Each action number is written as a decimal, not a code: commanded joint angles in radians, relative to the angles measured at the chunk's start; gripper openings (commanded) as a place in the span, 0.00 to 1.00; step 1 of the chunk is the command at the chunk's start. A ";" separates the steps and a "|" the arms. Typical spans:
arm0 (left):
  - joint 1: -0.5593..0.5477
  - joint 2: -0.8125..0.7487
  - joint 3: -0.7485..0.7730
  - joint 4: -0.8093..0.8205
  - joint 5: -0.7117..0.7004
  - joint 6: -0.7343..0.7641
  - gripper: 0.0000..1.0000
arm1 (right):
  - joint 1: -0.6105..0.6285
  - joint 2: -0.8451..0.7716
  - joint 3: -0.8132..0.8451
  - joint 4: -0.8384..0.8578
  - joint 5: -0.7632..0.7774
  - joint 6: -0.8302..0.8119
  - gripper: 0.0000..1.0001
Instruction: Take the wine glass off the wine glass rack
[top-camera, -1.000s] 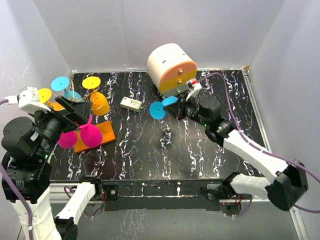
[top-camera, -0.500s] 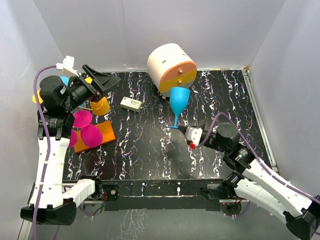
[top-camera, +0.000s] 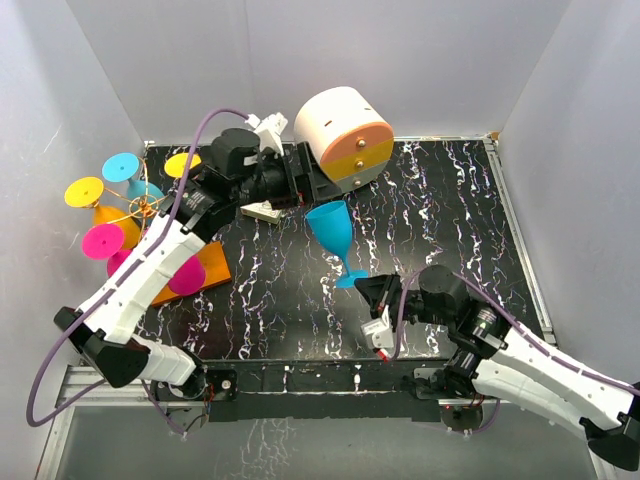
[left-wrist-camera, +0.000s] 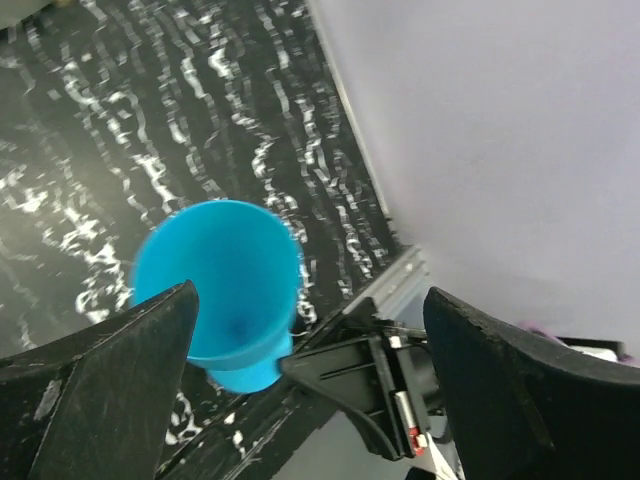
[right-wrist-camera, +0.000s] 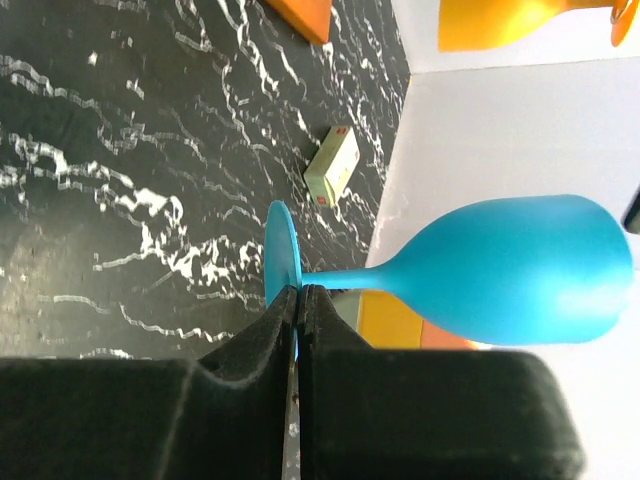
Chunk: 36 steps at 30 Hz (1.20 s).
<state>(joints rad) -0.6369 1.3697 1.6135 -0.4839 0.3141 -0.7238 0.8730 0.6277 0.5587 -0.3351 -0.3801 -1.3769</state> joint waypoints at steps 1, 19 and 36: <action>-0.032 -0.008 0.061 -0.141 -0.174 0.060 0.91 | 0.030 -0.100 -0.076 0.022 0.131 -0.236 0.00; -0.091 0.107 0.082 -0.226 -0.102 0.048 0.51 | 0.053 -0.281 -0.189 0.104 0.303 -0.440 0.00; -0.152 0.192 0.186 -0.287 -0.213 0.057 0.00 | 0.055 -0.293 -0.179 0.065 0.301 -0.333 0.28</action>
<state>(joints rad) -0.7780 1.5673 1.7126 -0.7277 0.1593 -0.6804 0.9222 0.3161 0.3492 -0.3061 -0.0776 -1.7878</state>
